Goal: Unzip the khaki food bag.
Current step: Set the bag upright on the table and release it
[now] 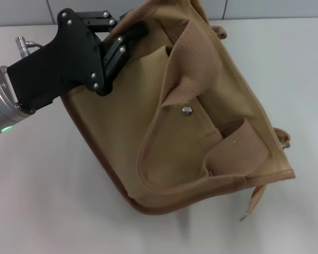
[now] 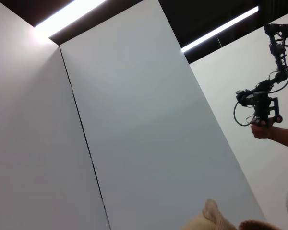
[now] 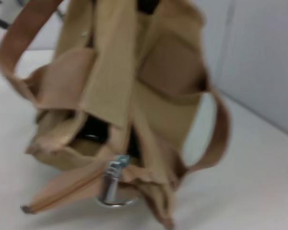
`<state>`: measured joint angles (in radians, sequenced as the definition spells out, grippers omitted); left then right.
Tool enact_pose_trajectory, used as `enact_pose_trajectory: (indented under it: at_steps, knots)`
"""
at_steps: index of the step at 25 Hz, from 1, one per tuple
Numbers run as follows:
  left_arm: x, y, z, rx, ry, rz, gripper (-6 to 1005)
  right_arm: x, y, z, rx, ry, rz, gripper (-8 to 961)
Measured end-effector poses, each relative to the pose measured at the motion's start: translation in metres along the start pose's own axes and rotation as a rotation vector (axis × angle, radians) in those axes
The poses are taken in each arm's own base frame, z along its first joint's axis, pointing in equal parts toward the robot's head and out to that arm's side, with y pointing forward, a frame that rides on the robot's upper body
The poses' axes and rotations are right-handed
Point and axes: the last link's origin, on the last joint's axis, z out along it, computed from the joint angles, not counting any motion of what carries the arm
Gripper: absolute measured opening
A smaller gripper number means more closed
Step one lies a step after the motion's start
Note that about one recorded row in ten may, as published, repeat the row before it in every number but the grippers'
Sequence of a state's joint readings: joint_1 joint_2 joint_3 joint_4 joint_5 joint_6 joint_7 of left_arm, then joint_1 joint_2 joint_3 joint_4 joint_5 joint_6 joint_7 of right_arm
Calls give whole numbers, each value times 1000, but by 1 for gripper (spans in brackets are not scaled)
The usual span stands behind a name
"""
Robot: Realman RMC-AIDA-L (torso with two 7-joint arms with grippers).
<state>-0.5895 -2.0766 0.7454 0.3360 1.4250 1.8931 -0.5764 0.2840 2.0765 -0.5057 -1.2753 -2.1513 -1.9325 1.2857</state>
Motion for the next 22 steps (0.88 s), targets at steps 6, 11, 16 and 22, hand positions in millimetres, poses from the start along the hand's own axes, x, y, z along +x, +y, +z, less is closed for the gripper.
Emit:
enact_pose_trajectory:
  at_steps: [6,11,16,22]
  knots:
    - [0,0,0,1,0,-1,58,-2,-6,32,-67,15,-4,841]
    - [0,0,0,1,0,-1,58,-4,-15,61,-72,33,-20,829]
    - [0,1,-1,3,-2,-2,58,-18,-20,85,-61,-28,-51,760]
    - [0,1,-2,4,-4,-3,58,-25,-22,98,-77,-94,-67,652]
